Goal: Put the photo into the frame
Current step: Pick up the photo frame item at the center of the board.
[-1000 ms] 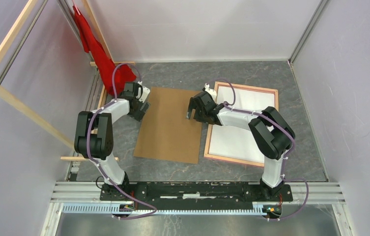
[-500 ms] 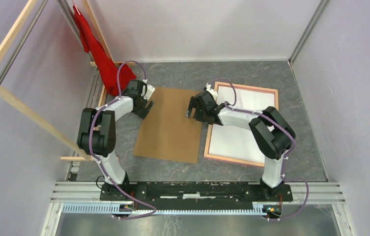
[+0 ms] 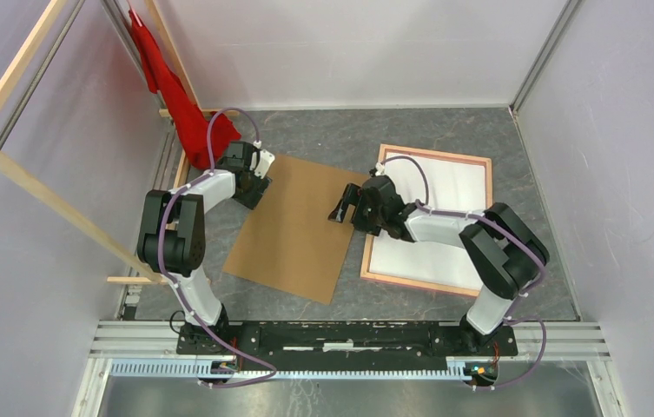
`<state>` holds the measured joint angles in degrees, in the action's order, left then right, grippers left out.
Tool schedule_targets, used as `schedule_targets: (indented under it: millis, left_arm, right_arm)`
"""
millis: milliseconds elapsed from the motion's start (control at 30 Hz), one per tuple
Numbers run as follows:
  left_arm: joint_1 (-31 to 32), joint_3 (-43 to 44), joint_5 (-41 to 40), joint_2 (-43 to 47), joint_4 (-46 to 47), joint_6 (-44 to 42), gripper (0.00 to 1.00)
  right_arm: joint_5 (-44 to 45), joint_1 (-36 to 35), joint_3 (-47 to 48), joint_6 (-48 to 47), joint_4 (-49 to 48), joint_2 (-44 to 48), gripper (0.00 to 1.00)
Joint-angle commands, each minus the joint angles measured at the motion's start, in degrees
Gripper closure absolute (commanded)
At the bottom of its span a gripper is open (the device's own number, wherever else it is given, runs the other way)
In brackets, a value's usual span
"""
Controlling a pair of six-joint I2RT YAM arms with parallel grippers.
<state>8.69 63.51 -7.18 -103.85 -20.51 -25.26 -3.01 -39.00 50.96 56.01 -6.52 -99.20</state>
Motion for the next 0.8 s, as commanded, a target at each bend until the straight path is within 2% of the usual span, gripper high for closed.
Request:
schedule_targets:
  millis: [0,267,467,600,767]
  left_arm:
    - [2.09,-2.63,12.49,-4.51,-8.45,0.89,0.27]
    - [2.29,-3.26,14.39,-4.27,-9.50,-0.27,0.28]
    - [3.88,-2.24,20.50,-2.77,-12.71,-0.67,0.29]
    - [7.45,-2.15,22.92,-2.19,-14.39,-0.97,0.29]
    - [12.84,-2.44,24.25,-2.66,-15.79,-1.47,0.29]
  right_arm:
    - [-10.33,-2.48,-1.12,5.17,-19.74,6.16,0.05]
    - [-11.08,-4.00,-3.32,3.16,-27.79,11.76,0.06]
    - [-10.43,-4.98,-5.48,3.49,-33.68,14.89,0.06]
    - [-8.89,-5.16,-5.06,3.23,-30.16,15.93,0.07]
    - [-1.84,-5.18,-6.86,3.79,-18.82,18.76,0.08]
